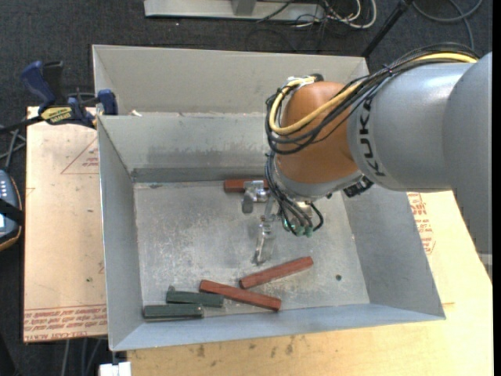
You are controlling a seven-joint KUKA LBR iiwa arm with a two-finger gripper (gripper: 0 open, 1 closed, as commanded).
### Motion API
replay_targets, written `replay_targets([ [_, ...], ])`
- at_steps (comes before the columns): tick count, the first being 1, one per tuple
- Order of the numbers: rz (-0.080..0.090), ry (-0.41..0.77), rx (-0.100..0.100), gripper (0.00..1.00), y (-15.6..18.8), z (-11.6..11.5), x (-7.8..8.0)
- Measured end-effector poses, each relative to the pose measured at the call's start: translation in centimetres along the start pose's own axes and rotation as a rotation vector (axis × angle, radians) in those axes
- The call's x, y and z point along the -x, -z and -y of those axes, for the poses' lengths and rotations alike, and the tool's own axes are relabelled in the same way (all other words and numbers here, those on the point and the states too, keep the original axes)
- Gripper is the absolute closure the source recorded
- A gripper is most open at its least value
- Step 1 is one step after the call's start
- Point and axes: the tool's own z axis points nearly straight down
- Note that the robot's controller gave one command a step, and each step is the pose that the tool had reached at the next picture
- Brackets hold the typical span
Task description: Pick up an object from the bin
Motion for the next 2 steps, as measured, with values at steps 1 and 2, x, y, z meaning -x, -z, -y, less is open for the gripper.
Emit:
replay_targets([
  [1,0.004,0.068,0.001,0.0,-1.3,2.3,-2.8],
  [2,0.005,0.223,0.0,1.0,-6.0,4.2,-6.3],
])
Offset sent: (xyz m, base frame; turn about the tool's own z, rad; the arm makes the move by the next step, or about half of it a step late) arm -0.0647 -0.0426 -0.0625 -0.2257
